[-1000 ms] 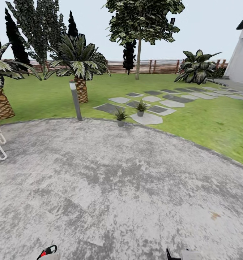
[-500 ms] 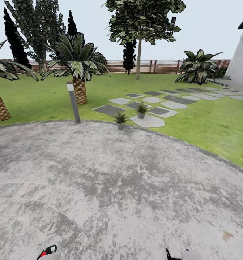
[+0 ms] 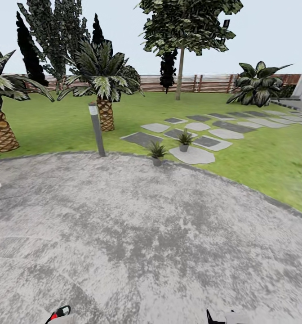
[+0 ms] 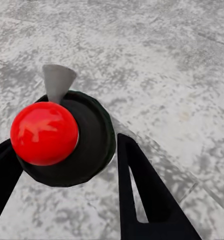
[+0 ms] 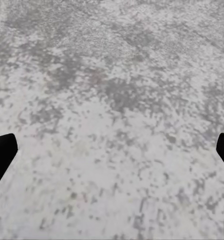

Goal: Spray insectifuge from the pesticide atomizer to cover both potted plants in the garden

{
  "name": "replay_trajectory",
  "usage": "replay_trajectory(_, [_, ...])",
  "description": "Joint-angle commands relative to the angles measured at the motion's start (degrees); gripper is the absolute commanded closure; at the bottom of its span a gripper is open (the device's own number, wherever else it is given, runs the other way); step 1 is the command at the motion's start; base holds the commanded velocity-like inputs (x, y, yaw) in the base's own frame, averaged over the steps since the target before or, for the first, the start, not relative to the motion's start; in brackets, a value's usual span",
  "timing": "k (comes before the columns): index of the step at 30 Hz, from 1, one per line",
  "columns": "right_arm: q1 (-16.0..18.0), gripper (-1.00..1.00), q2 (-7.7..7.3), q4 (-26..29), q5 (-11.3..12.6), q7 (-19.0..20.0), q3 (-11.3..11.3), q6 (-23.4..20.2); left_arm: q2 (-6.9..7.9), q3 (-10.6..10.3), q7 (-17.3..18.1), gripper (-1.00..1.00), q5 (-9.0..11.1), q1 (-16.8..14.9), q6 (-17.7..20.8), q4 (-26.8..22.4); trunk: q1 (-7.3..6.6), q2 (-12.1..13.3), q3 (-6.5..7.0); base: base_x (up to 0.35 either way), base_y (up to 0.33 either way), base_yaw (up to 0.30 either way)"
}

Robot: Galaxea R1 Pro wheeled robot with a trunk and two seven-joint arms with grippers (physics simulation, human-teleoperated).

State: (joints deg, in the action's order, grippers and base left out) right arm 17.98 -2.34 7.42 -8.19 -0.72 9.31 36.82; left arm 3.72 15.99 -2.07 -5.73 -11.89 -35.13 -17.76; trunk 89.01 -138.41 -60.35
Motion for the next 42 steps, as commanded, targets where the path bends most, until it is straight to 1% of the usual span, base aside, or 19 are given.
replay_trajectory(1, [0.0,-1.00,-0.01,0.0,-0.6,-0.1,0.4,0.2,-0.03,0.3,-0.2,1.00,-0.6,-0.1,-0.2,0.1,0.02,0.0,-0.03,0.338,0.101,0.263])
replay_trajectory(7, [0.0,-1.00,-0.03,0.0,-0.6,-0.1,0.4,0.2,-0.03,0.3,-0.2,1.00,-0.6,-0.1,-0.2,0.1,0.02,0.0,0.02,0.315,0.154,0.118])
replay_trajectory(42, [0.0,-1.00,-0.08,-0.1,-0.7,-0.1,0.4,0.2,-0.03,0.3,-0.2,1.00,-0.6,-0.1,-0.2,0.1,0.02,0.0,0.02,0.309,0.162,0.001])
